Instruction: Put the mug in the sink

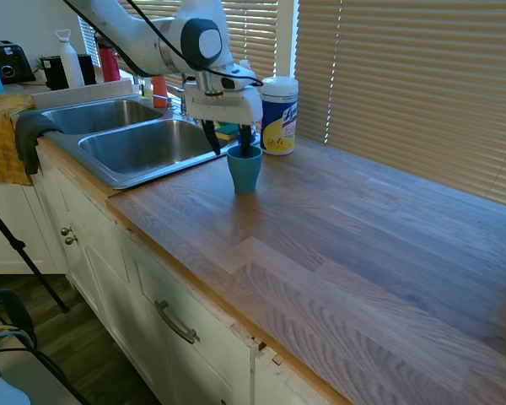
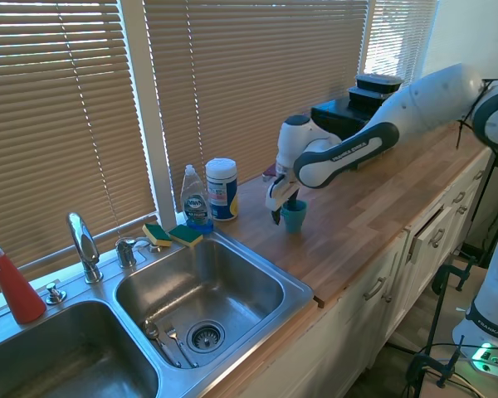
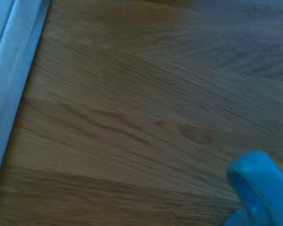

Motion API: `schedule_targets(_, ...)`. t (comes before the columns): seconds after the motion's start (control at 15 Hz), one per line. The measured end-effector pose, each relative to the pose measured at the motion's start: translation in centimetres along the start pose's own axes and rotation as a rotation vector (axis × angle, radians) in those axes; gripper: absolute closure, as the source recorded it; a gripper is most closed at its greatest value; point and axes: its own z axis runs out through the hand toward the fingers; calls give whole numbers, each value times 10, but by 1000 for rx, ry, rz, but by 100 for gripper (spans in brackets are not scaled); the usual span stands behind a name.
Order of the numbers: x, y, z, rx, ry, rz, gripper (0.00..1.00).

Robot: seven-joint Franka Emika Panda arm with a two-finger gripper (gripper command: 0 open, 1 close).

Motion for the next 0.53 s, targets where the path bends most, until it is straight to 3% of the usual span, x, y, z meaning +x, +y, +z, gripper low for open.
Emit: schedule_targets(0.53, -1, -1, 25, -29, -24, 12, 100)
